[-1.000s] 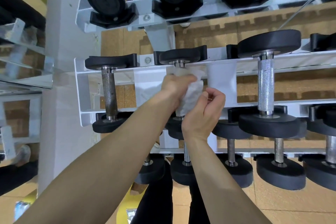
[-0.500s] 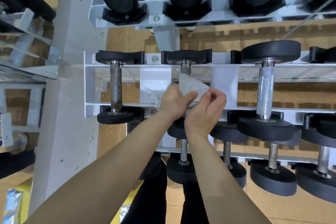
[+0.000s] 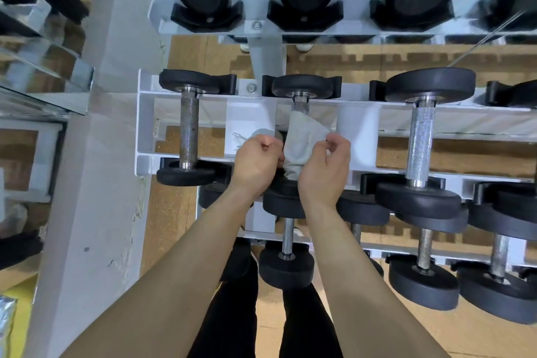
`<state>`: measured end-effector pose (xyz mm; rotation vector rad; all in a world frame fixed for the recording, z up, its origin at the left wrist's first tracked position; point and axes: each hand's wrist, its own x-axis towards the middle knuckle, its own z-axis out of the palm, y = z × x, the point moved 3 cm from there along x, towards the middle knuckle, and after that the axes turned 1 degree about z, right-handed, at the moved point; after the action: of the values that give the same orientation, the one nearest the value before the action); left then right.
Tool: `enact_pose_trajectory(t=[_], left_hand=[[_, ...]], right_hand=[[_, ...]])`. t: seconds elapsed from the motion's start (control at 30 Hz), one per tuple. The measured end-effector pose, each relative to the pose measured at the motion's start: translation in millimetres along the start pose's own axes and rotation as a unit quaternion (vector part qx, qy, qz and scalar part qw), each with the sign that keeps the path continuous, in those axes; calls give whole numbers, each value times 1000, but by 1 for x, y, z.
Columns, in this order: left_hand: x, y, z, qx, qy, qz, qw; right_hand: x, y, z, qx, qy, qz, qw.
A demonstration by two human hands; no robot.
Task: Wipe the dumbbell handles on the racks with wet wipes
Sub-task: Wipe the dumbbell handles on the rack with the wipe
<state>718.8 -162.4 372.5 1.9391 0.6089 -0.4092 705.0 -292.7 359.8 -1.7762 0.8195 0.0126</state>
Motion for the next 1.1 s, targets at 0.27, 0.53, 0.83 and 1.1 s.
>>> enact_pose_trajectory(t=[0.27, 0.53, 0.83, 1.1], left_hand=[[-1, 10, 2, 101, 8, 40, 994], [-21, 22, -6, 260, -112, 148, 948], [-35, 32, -31, -149, -123, 8, 981], [-44, 32, -17, -369, -210, -32, 905]], right_hand=[[-1, -2, -1, 1, 31, 1, 1000], [-5, -5, 0, 4, 73, -31, 997], [-12, -19, -27, 121, -178, 10, 977], [5, -31, -52, 173, -323, 81, 927]])
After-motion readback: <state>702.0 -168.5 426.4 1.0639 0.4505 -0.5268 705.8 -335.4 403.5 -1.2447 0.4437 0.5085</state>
